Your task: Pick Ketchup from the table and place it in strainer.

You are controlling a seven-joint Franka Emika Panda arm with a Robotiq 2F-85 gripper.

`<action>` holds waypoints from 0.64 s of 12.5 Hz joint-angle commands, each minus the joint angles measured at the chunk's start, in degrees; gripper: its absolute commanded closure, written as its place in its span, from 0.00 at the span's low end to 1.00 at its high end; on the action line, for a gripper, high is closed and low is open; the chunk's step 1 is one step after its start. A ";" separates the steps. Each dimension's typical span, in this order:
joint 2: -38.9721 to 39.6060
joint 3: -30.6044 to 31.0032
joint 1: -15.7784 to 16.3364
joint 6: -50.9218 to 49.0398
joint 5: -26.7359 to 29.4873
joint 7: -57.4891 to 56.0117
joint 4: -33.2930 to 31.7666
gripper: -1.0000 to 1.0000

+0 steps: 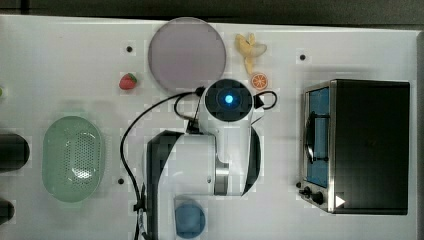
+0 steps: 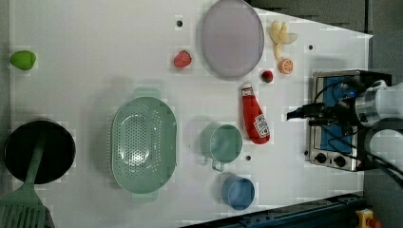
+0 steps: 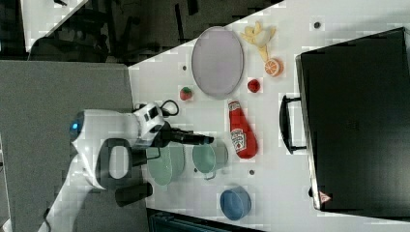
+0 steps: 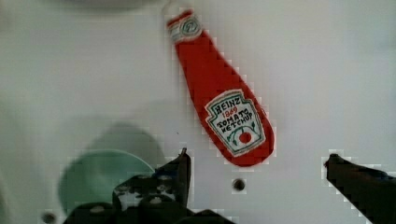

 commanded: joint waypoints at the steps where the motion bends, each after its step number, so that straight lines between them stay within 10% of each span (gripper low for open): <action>1: -0.34 -0.08 -0.12 7.91 0.01 -20.58 -1.95 0.00; 8: 7.15 -0.58 -0.14 22.94 -0.14 -22.43 -9.94 0.00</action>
